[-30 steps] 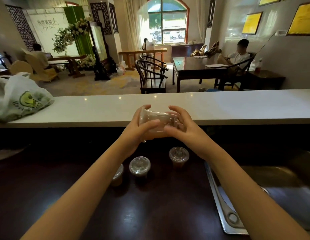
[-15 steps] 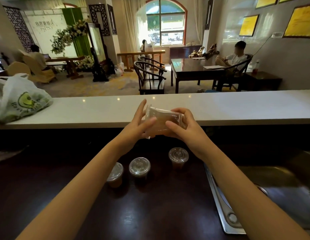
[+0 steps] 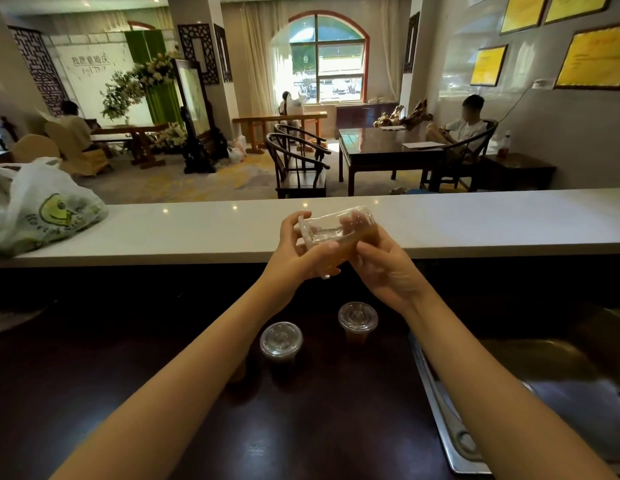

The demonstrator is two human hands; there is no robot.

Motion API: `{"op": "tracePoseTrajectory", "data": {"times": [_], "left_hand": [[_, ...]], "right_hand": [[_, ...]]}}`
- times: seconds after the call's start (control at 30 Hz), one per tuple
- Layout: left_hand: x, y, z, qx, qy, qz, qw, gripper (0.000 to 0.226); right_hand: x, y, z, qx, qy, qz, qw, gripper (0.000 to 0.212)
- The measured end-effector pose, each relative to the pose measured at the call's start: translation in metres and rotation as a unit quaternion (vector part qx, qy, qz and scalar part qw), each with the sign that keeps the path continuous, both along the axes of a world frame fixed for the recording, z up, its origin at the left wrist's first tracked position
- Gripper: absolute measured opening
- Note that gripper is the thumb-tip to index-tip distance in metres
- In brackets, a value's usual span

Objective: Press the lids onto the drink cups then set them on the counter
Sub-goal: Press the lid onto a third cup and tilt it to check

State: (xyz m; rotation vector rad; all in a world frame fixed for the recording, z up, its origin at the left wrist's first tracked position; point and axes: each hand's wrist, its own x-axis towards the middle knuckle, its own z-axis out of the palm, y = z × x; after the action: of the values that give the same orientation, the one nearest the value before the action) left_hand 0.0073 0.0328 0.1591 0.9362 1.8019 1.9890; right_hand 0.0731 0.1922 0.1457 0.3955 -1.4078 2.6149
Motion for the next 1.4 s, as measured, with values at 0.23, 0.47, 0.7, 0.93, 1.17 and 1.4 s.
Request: {"op": "tracePoseTrajectory", "data": {"times": [0.23, 0.47, 0.7, 0.93, 1.17, 1.4], "left_hand": [[-0.047, 0.012, -0.008, -0.076, 0.039, 0.019, 0.996, 0.060], [-0.089, 0.031, -0.005, -0.122, 0.012, -0.031, 0.992, 0.051], [-0.099, 0.045, 0.012, -0.040, -0.120, -0.058, 0.990, 0.041], [-0.104, 0.043, 0.009, 0.056, -0.395, -0.094, 0.912, 0.071], [-0.087, 0.042, 0.037, 0.100, -0.451, -0.143, 0.875, 0.054], [-0.091, 0.025, 0.081, -0.130, -0.101, 0.012, 0.986, 0.045]], "right_hand": [[-0.043, 0.016, 0.053, 0.230, -0.116, -0.134, 0.957, 0.039], [-0.090, 0.033, 0.077, 0.448, -0.159, -0.165, 0.864, 0.048], [-0.110, 0.036, 0.096, 0.518, -0.159, -0.197, 0.817, 0.051], [-0.105, 0.040, 0.095, 0.459, -0.153, -0.176, 0.857, 0.048], [-0.093, 0.032, 0.099, 0.504, -0.127, -0.156, 0.840, 0.047], [-0.067, 0.030, 0.108, 0.334, -0.269, -0.005, 0.903, 0.077]]}}
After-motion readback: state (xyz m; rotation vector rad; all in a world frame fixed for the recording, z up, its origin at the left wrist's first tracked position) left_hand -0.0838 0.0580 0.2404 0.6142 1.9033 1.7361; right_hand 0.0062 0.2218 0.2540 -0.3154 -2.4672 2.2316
